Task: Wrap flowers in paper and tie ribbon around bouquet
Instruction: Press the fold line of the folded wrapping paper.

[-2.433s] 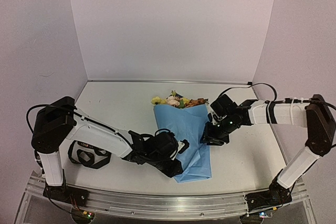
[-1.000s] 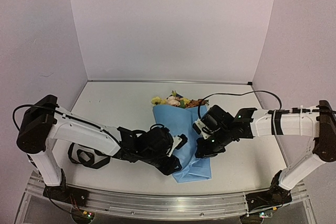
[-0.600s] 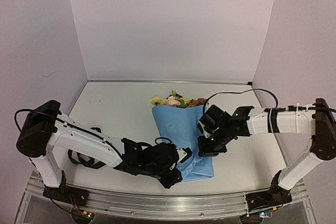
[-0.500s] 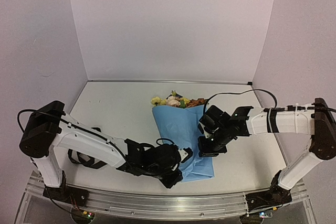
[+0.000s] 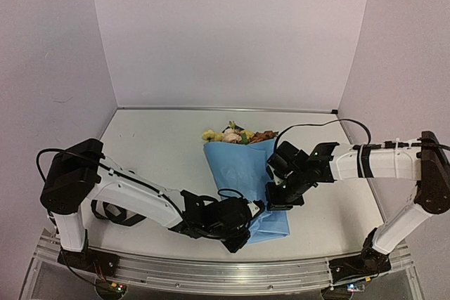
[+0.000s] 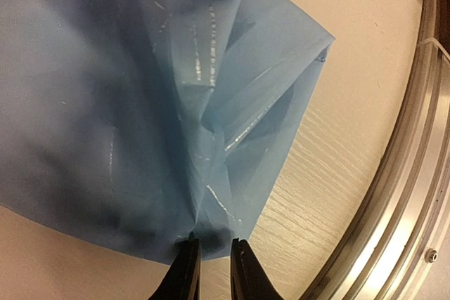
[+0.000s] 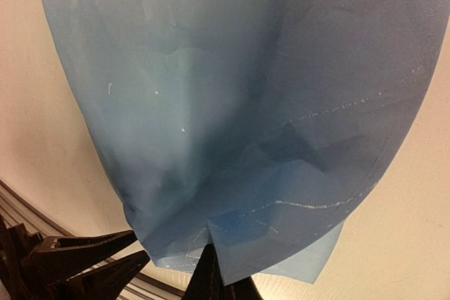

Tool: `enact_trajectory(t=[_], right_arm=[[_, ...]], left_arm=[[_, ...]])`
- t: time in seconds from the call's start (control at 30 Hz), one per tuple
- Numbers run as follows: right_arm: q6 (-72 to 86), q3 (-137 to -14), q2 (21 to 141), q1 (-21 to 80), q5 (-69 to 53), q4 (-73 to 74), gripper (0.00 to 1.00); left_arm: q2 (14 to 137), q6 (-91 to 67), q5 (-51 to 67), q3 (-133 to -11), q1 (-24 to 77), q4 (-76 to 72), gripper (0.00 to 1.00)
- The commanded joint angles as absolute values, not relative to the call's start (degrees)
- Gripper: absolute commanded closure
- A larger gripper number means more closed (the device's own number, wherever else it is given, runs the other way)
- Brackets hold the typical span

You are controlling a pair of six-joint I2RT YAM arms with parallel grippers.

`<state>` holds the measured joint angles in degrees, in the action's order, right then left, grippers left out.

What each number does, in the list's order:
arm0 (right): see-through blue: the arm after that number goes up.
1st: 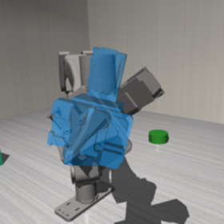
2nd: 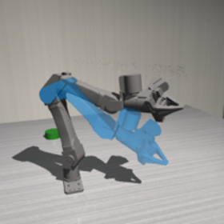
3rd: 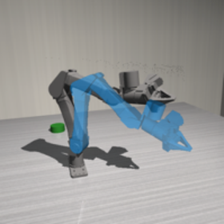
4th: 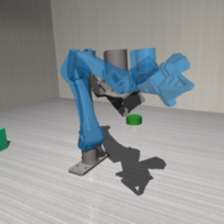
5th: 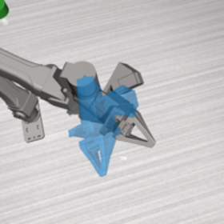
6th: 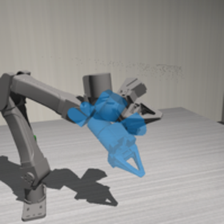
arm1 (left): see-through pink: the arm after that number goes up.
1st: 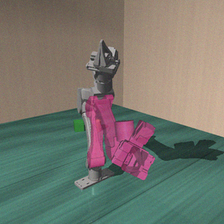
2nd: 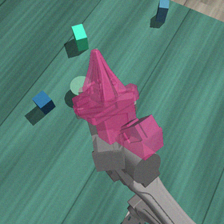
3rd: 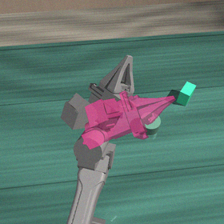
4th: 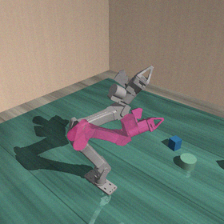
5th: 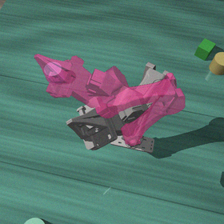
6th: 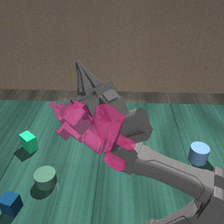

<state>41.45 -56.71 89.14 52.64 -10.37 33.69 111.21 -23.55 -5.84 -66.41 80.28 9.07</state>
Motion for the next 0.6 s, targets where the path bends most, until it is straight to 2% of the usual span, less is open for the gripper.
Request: enact_trajectory(t=[0.0,0.23,0.57], right_arm=[[42.2,-57.5,89.6,52.4,-9.5,34.0,1.0],[42.7,-57.4,89.9,52.4,-9.5,33.8,1.0],[43.0,-57.2,89.8,52.5,-9.4,33.8,1.0]], left_arm=[[112.1,-21.9,-8.3,-68.9,81.9,7.9,0.85],[111.3,-20.7,-12.2,-69.4,83.8,7.3,0.84],[114.6,-20.2,-11.6,-70.4,83.8,5.5,0.84]])
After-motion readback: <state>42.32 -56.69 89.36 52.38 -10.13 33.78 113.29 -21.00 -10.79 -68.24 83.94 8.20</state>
